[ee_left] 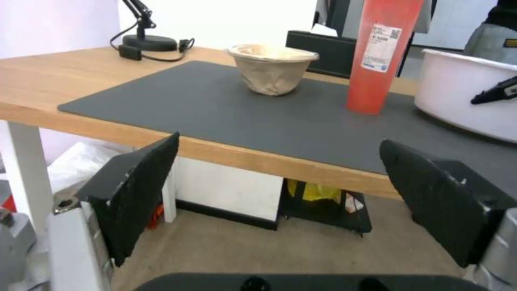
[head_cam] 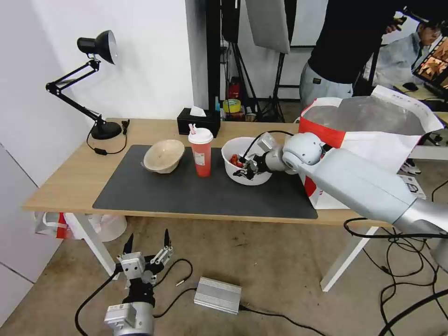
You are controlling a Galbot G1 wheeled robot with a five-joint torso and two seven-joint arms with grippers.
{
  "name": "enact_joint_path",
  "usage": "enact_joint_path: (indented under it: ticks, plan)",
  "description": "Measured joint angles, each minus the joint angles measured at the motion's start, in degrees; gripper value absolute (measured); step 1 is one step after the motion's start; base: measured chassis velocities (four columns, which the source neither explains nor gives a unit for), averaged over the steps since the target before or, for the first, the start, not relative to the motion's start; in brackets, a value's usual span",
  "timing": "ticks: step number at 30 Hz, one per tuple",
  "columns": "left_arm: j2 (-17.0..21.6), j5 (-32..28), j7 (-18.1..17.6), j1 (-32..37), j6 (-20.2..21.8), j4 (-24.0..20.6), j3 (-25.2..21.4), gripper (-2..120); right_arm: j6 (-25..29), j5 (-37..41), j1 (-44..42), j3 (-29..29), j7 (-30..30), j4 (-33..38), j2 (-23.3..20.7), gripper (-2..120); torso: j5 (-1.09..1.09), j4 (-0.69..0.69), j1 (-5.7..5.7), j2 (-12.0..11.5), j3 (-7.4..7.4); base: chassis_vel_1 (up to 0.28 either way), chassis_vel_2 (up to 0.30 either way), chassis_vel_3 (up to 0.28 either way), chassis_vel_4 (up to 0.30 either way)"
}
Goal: Pick up the trash from the table and place it into the takeout bag.
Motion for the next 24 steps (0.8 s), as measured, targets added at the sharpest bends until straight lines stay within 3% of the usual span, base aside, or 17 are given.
enact_joint_path:
  ticks: [24]
  plan:
    - [0.0,0.0,-1.5,0.1,0.2,0.2,0.2,100,-0.5,2.7,6.1,1.3,-0.6,3.5,-2.2,0,0.00,-0.01,0.00,0.0,0.00,0.000,0.000,0.000,0.000]
